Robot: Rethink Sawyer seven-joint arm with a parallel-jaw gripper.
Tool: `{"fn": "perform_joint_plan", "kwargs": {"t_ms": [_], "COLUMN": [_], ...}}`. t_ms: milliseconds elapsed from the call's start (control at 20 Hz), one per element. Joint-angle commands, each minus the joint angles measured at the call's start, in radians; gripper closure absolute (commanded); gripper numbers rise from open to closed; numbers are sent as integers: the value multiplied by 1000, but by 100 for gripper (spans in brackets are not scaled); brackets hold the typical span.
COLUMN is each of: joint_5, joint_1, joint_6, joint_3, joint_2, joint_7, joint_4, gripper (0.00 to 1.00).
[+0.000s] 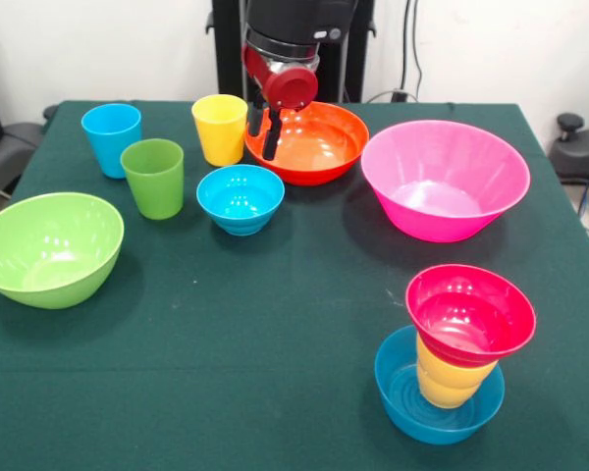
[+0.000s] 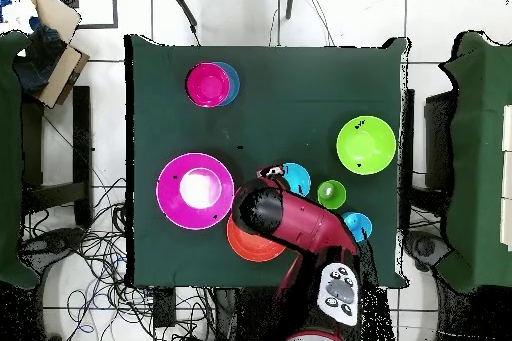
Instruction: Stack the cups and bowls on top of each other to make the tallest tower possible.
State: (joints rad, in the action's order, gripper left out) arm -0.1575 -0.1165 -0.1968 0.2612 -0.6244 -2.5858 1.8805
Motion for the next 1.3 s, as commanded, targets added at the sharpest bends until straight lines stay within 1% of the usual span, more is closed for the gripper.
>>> {"fn": "perform_joint_plan", "kwargs": {"t_ms": [50, 150, 300, 450, 600, 700, 1000, 1200, 1300], "joint_5": [210, 222, 248, 262, 276, 284, 289, 280, 278], "joint_1": [-146, -136, -128, -123, -148, -151, -133, -120, -112], "joint_6": [-170, -156, -156, -174, -175, -164, -152, -145, -137], "joint_3": [-185, -178, -188, -198, -240, -254, -263, -274, -272], "joint_2": [-10, 38, 69, 55, 42, 46, 50, 51, 62], "joint_7": [292, 256, 194, 150, 141, 128, 82, 60, 49], "joint_4": [-35, -62, -83, -72, -51, -47, -30, -20, -23], "gripper": [0, 0, 0, 0, 0, 0, 0, 0, 0]}}
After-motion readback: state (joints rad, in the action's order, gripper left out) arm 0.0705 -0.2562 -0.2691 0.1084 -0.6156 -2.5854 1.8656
